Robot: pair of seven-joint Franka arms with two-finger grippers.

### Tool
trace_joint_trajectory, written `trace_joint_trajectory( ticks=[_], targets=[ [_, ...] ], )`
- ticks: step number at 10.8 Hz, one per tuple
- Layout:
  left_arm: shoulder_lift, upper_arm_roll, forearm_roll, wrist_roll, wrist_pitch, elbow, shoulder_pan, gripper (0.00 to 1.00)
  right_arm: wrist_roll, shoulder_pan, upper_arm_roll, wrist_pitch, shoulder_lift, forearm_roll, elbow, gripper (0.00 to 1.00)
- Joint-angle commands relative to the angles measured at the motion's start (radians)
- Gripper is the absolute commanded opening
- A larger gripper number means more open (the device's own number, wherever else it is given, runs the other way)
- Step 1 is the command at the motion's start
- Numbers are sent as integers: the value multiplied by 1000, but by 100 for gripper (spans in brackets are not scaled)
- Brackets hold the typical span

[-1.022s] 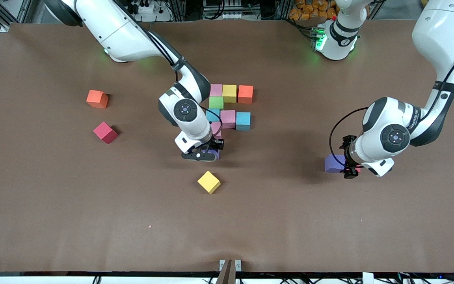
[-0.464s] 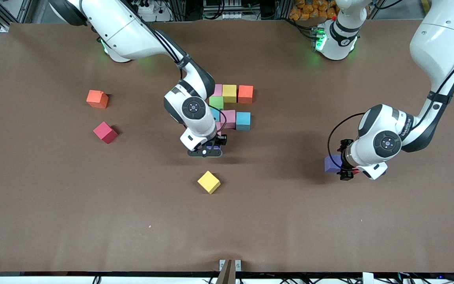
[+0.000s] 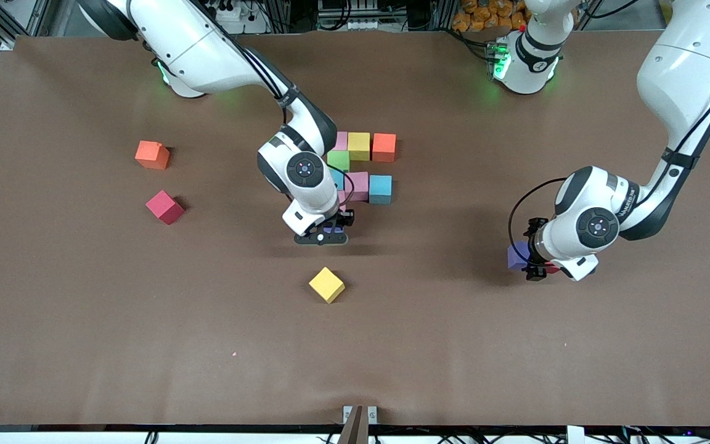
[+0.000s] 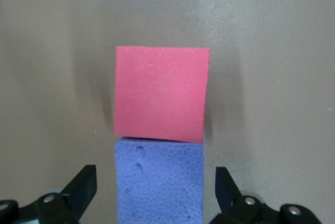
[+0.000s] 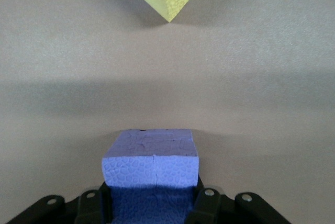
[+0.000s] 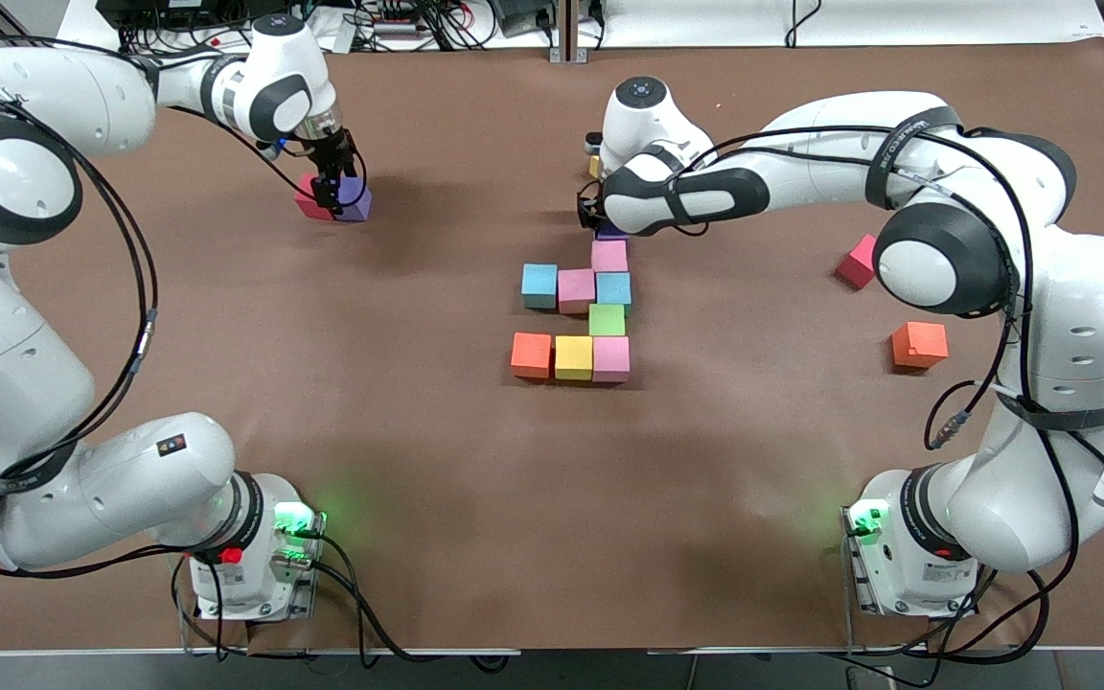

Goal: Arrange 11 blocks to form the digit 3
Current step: 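Place purple below lavender with the right gripper while the left gripper grasps purple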

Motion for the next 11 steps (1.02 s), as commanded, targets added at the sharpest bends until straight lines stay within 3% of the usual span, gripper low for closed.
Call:
trace_joint_trajectory(
  ticks=[1, 3, 5, 6, 9, 11],
  targets=[
    [6, -8, 41, -7, 14, -10, 9, 100, 3, 18, -10, -12, 2, -9, 17, 28],
    [12, -9, 41, -9, 14, -10, 9, 75, 3, 18, -10, -12, -1, -3, 20, 28],
    [17, -9, 41, -7, 12, -10, 7, 37, 6, 18, -11, -3, 4, -1, 17, 28],
    [15, -9, 41, -6, 12, -10, 4, 27, 6, 18, -13, -1, 5, -3, 17, 28],
    [3, -18, 38, -7, 10, 20, -28, 13, 6, 27, -13, -1, 8, -1, 17, 28],
    [3, -19, 26, -4, 3, 54, -69, 13, 15, 28, -13, 2, 10, -3, 17, 29]
  ],
)
